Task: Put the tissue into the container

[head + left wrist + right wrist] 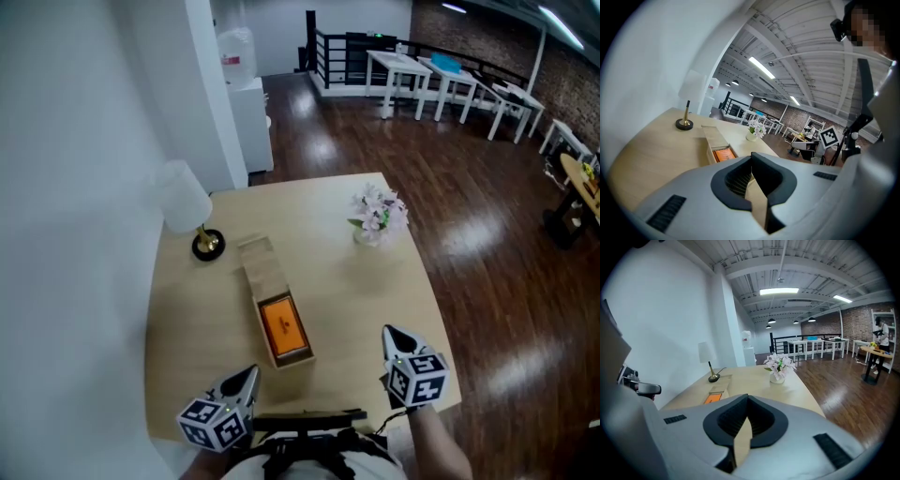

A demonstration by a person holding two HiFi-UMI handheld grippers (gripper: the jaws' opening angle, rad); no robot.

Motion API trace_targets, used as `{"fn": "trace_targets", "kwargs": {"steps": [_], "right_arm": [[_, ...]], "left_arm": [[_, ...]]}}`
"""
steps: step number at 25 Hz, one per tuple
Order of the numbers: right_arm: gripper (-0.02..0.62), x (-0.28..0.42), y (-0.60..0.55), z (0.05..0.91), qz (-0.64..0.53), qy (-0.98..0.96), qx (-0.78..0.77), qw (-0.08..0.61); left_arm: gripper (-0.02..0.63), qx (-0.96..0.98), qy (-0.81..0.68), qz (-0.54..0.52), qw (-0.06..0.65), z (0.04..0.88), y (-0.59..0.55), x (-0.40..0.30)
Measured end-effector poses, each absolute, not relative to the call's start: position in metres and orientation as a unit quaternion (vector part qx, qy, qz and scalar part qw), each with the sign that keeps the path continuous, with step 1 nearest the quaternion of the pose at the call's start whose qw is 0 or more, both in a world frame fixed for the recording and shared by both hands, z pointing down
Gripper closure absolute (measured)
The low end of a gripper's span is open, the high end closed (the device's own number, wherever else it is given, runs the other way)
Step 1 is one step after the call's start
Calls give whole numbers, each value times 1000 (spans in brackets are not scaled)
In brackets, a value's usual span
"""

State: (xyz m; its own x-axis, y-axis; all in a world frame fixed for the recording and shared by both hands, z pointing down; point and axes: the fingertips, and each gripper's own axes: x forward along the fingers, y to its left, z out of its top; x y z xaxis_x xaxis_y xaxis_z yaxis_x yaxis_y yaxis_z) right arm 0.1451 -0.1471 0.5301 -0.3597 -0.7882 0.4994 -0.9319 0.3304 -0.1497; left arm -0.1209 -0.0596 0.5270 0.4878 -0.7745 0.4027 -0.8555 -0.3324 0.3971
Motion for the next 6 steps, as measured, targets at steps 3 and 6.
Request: {"fn": "trace_targets", "kwargs": {"steps": [3,6], "right_arm": [[604,144,-157,525,199,-801,540,164],[604,142,-170,518,183,-805,542,158]], "left_arm": [[609,818,-500,64,275,524,-71,-121],[608,823,-500,56,263,520,-85,-120]]}}
